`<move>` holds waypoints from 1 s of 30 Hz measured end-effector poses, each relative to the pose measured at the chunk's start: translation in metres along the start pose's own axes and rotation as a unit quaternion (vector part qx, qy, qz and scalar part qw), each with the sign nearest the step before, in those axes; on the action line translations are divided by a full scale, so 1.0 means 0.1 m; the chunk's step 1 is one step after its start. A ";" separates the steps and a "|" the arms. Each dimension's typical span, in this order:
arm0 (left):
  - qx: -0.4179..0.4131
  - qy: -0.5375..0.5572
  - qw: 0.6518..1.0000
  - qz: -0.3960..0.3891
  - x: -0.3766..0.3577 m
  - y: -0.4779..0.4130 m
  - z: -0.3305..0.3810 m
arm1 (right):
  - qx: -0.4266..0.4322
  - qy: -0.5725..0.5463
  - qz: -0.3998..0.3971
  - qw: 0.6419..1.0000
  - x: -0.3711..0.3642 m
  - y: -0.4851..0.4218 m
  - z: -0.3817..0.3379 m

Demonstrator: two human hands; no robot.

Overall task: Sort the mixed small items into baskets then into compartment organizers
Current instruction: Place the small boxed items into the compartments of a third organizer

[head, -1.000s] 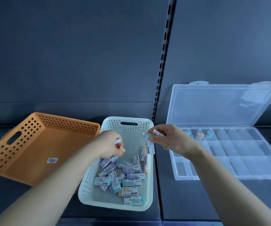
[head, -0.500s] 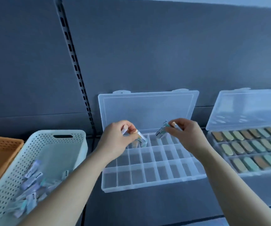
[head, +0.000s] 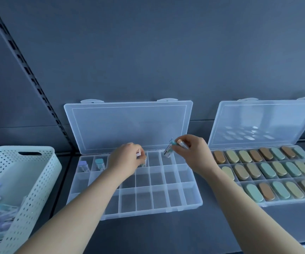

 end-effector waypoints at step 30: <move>0.193 0.329 0.924 -0.028 0.26 0.14 -0.17 | 0.065 0.082 -0.104 0.989 -0.61 0.10 0.01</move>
Point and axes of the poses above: each hand's wrist, its own y-axis away from the middle knuckle, its own x-axis out of the back of the hand, z = x × y, the point moved 10 cm from there along -y, towards the middle knuckle, and after that the axes turned 13 degrees about z, right-handed, at the moved point
